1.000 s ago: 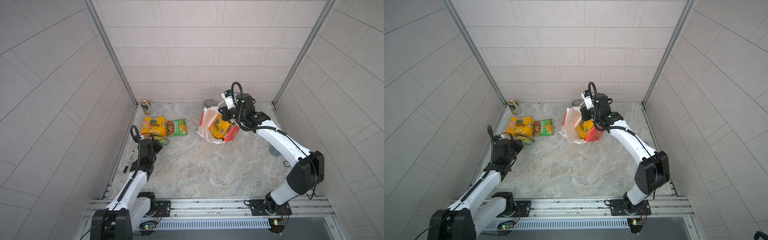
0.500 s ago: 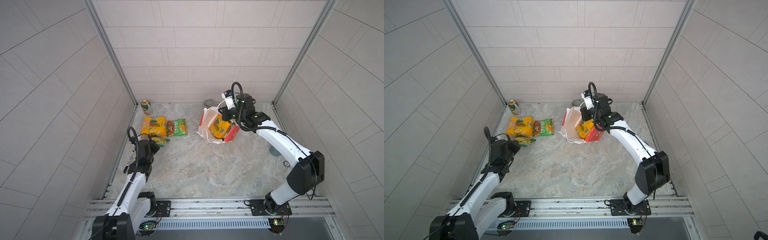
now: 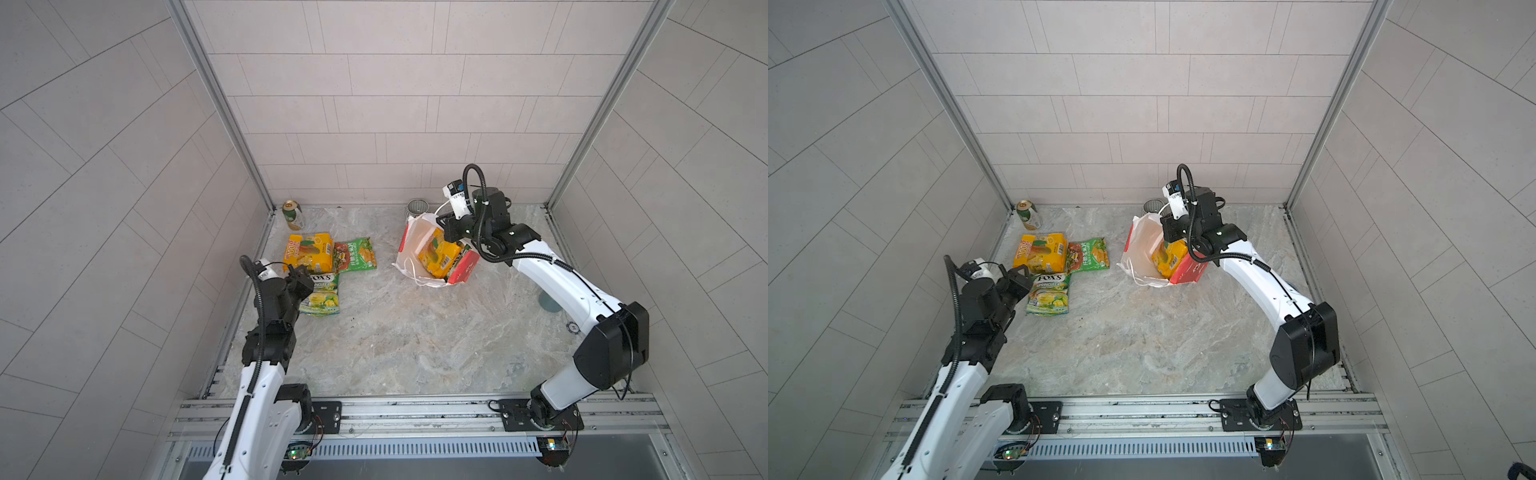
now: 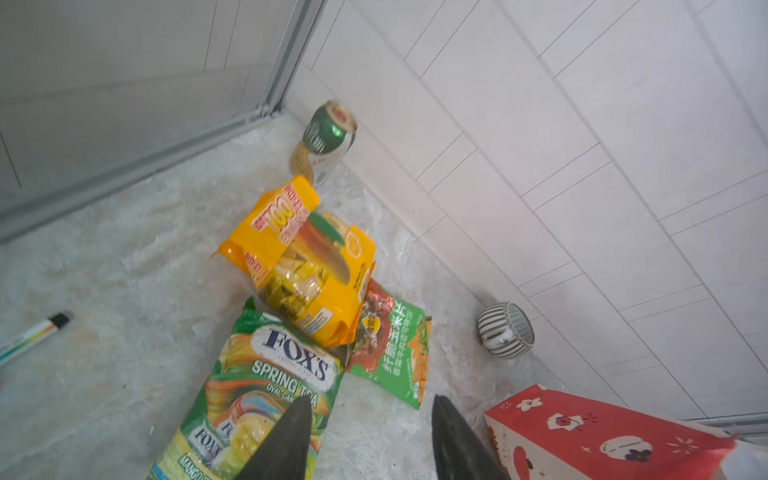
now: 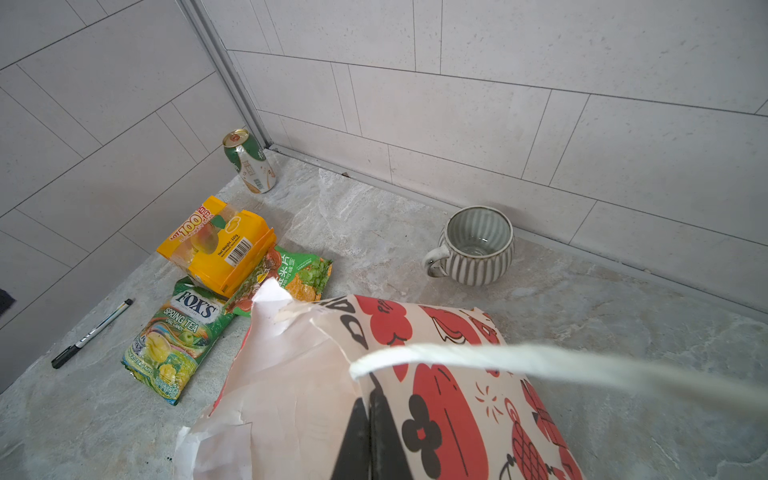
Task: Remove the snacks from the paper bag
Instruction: 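Open the left gripper and release the Fox's packet, then raise it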
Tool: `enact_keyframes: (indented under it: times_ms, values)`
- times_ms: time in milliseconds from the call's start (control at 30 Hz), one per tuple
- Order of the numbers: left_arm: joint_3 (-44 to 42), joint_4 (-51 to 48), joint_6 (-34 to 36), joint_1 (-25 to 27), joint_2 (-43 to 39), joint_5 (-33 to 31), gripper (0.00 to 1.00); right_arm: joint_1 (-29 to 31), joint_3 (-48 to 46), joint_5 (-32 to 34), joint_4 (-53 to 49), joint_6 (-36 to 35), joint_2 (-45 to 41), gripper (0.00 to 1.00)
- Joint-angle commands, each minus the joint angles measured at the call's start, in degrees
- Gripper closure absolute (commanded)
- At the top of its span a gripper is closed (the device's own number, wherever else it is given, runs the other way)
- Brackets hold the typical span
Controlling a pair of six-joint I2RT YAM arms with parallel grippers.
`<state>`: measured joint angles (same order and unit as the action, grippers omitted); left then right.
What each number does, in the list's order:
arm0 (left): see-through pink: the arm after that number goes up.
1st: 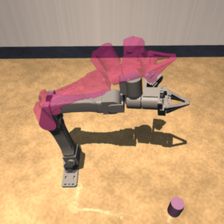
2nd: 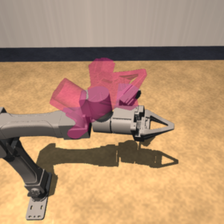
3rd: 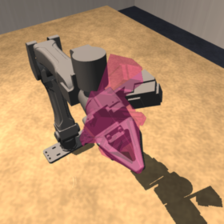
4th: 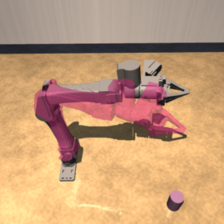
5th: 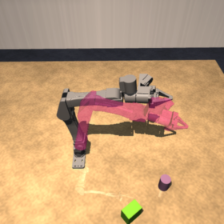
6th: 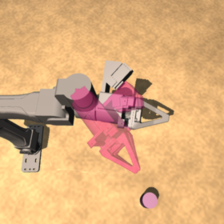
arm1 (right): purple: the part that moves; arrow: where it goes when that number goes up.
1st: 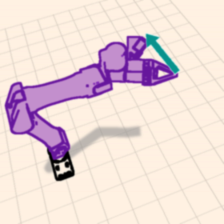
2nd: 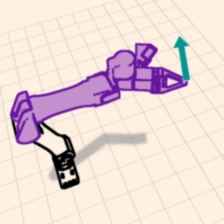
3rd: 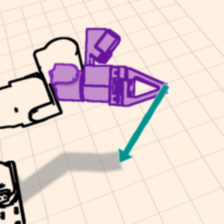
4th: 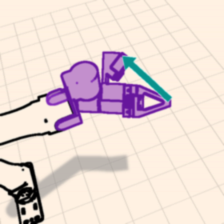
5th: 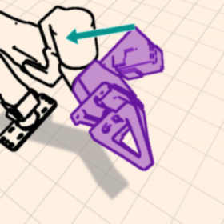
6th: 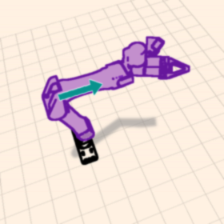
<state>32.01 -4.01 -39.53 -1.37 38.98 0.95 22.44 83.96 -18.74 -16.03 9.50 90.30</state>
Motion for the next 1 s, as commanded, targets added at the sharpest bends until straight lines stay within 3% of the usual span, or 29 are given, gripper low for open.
enact_keyframes:
  times_ms: [0,167,300,467,500,600,967]
  values:
    - [5.60,-5.22,7.31,4.33,3.83,-0.93,0.48,-0.07,-0.49,-0.55,0.64,0.84,-2.23,1.00]
    - [14.87,-9.95,11.51,11.44,24.63,5.84,0.59,-0.11,-0.64,-0.45,0.50,0.79,-2.14,1.00]
    - [22.41,-15.66,15.15,17.58,38.24,3.59,0.64,-0.11,-0.64,-0.15,0.23,0.44,-2.32,1.00]
    - [28.64,-23.99,17.18,19.56,50.89,2.76,0.79,-0.10,-0.73,-0.09,0.17,0.35,-2.17,0.99]
    - [29.54,-25.75,17.42,19.56,52.45,1.16,0.86,-0.11,-0.69,-0.11,0.21,0.35,-2.08,0.99]
    - [30.53,-28.60,18.44,19.47,55.40,-2.81,0.91,-0.11,-0.60,-0.15,0.21,0.32,-2.10,0.99]
    - [30.57,-27.80,19.84,18.11,62.09,-7.87,0.93,-0.20,-0.69,-0.12,0.21,0.08,-2.49,0.99]
